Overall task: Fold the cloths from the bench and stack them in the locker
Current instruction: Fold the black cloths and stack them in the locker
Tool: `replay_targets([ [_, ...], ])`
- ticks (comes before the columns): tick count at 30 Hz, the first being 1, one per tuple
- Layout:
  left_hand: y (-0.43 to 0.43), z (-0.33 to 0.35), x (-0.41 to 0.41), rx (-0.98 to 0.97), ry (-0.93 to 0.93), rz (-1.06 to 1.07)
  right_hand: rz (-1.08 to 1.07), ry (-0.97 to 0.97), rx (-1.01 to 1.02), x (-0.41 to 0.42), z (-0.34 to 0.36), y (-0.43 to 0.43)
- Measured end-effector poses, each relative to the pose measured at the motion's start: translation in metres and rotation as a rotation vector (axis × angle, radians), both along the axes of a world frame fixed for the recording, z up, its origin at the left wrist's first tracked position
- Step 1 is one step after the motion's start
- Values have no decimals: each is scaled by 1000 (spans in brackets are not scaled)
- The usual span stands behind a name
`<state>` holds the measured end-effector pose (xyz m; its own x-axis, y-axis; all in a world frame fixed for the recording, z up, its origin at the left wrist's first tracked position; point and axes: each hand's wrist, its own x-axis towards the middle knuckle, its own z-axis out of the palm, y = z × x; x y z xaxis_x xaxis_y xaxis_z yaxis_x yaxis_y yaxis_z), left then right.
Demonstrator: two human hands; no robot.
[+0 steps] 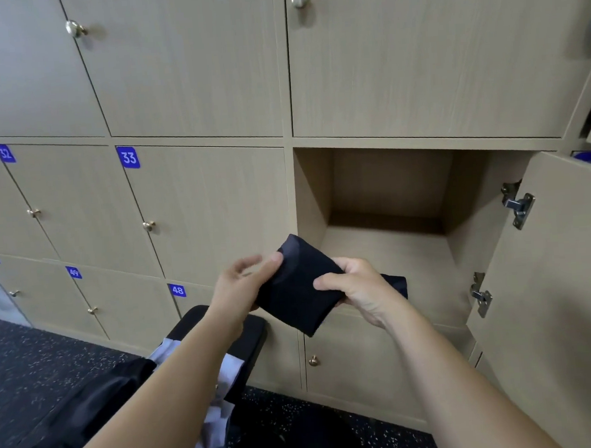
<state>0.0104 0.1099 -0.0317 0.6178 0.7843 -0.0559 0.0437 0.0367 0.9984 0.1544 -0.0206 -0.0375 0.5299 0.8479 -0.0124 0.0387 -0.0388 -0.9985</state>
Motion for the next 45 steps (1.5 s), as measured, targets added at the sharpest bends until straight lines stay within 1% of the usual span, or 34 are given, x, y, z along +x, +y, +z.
replay_targets([
  [1,-3,1,2,94,90,-94,19,-25,-38,4,0,-2],
  [2,-6,0,7,182,143,-145,30,-46,-64,8,0,-4],
  [4,-11,-3,19,246,152,-140,18,-29,-51,17,-2,-10],
  [6,-14,-8,32,229,90,-66,8,138,61,24,-9,-19],
  [8,-18,-16,48,148,41,-25,12,331,175,28,-18,-26],
  [10,-25,-25,63,63,7,-39,-28,404,213,34,-32,-28],
  [12,-32,-30,79,32,-1,-56,-121,368,195,41,-42,-27],
  [13,-35,-33,86,57,21,-58,-162,307,164,46,-47,-28],
  [15,-34,-41,104,164,91,-43,-200,195,96,58,-56,-30],
  [16,-32,-46,113,217,123,-15,-216,176,82,65,-60,-32],
  [20,-29,-66,152,386,247,63,-405,194,116,90,-83,-36],
  [22,-30,-80,171,405,265,64,-512,185,87,100,-98,-36],
  [24,-28,-97,190,359,288,21,-601,177,58,111,-114,-36],
  [26,-26,-115,206,259,306,-64,-674,180,51,124,-130,-37],
  [29,-26,-140,219,121,338,-200,-719,193,16,145,-149,-39],
  [33,-15,-168,233,116,337,-282,-587,236,-126,178,-172,-39],
  [35,-3,-175,246,151,319,-283,-547,242,-147,191,-176,-35],
  [38,9,-173,269,199,272,-262,-616,116,-169,213,-170,-23],
  [40,14,-165,286,153,236,-278,-685,28,-179,230,-166,-13],
  [43,23,-157,308,43,205,-305,-755,3,-142,252,-166,0],
  [45,28,-163,317,19,215,-309,-767,16,-145,261,-171,4],
])
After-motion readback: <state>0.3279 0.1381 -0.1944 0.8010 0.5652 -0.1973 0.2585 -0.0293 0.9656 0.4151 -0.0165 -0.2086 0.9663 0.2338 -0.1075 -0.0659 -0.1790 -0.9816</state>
